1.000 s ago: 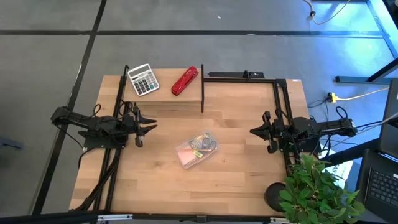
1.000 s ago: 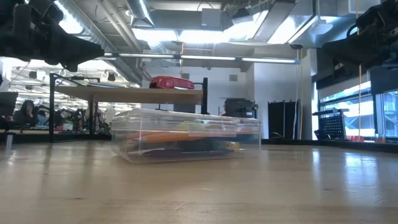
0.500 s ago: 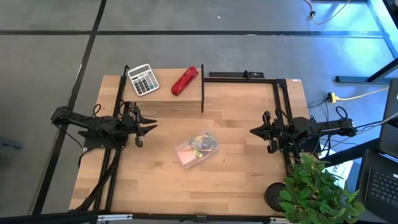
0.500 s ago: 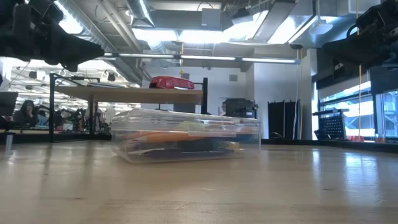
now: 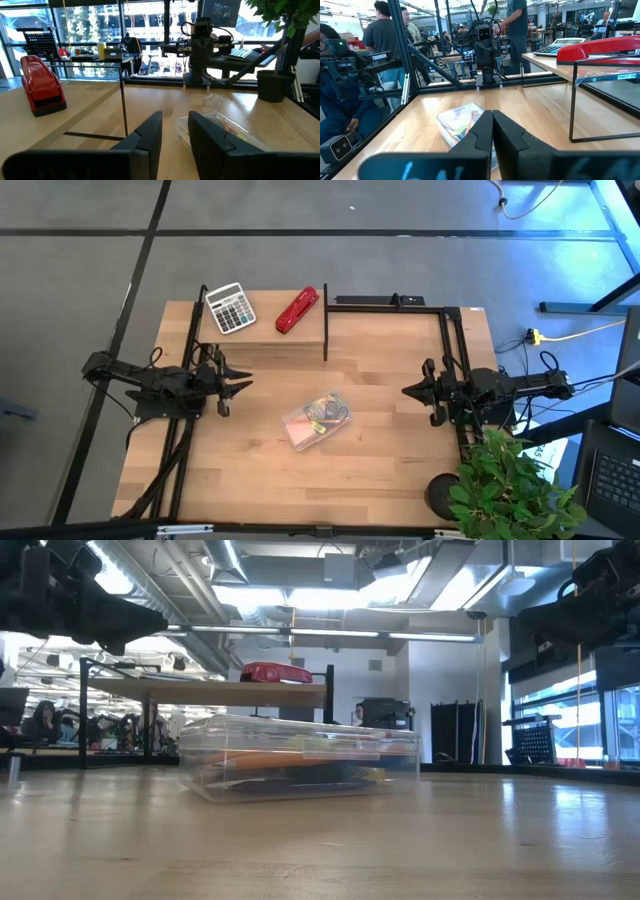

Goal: Pack school essentials
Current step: Return to Home Position

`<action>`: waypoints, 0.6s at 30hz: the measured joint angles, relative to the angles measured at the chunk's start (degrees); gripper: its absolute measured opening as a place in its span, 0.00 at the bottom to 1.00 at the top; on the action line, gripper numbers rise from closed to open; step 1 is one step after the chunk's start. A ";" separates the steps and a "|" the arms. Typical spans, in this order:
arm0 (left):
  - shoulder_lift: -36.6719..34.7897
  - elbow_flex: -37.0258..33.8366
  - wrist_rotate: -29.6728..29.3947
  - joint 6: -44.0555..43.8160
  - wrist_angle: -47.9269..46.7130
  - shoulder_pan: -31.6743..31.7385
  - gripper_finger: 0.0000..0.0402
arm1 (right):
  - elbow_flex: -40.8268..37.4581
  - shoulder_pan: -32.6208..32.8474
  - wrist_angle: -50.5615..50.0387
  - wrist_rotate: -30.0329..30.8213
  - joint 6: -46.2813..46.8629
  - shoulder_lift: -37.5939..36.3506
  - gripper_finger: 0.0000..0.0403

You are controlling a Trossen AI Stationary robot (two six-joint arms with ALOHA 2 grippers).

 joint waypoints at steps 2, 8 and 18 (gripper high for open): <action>0.00 0.01 0.00 0.00 0.00 0.00 0.22 | 0.00 -0.01 0.00 0.00 0.00 0.00 0.04; 0.00 0.01 0.00 0.00 0.00 0.00 0.22 | 0.00 0.00 0.00 0.00 0.00 0.00 0.04; 0.00 0.02 0.00 0.02 0.00 0.00 0.22 | 0.00 -0.01 0.00 0.00 0.00 0.00 0.04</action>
